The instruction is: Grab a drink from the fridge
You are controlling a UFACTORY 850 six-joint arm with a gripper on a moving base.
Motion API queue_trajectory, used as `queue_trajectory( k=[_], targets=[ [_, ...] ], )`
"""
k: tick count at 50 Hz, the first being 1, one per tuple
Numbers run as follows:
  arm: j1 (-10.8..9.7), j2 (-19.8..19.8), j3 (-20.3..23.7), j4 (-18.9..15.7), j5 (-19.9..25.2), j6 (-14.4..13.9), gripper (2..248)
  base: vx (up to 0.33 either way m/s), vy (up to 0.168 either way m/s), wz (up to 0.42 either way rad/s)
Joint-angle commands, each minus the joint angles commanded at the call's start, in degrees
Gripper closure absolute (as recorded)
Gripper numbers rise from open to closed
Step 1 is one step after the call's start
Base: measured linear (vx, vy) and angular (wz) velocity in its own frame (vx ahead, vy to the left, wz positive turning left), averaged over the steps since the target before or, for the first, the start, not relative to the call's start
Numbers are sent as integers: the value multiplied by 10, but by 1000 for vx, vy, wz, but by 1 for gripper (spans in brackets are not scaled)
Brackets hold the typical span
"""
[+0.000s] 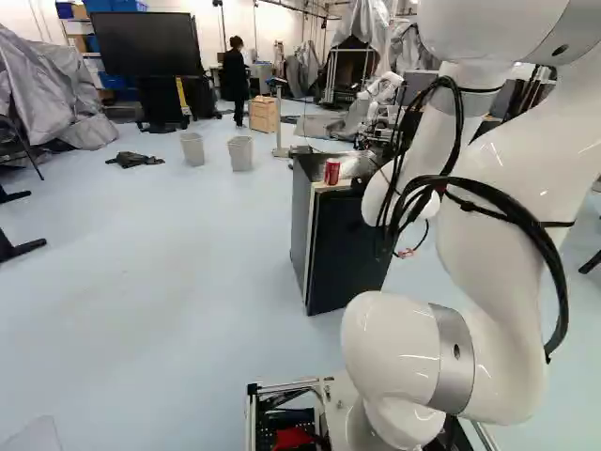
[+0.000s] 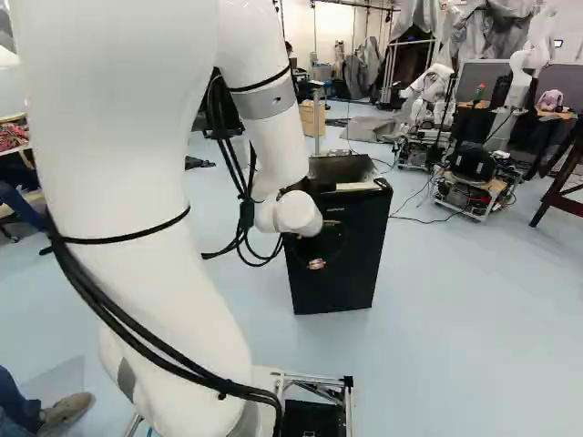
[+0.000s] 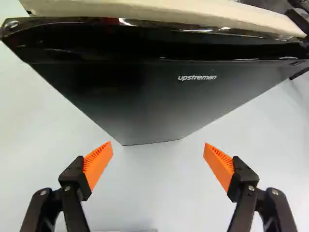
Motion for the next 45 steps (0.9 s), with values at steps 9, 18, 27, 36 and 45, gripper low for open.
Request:
queue_trajectory(
  k=[9, 18, 27, 36, 45],
  targets=[
    [17, -11, -13, 0, 0, 0, 3, 0, 0, 0],
    [32, -23, -27, 0, 0, 0, 3, 0, 0, 0],
    [48, -34, -41, 0, 0, 0, 3, 0, 0, 0],
    [62, -45, -55, 0, 0, 0, 3, 0, 0, 0],
    [75, -54, -66, 0, 0, 0, 3, 0, 0, 0]
  ],
)
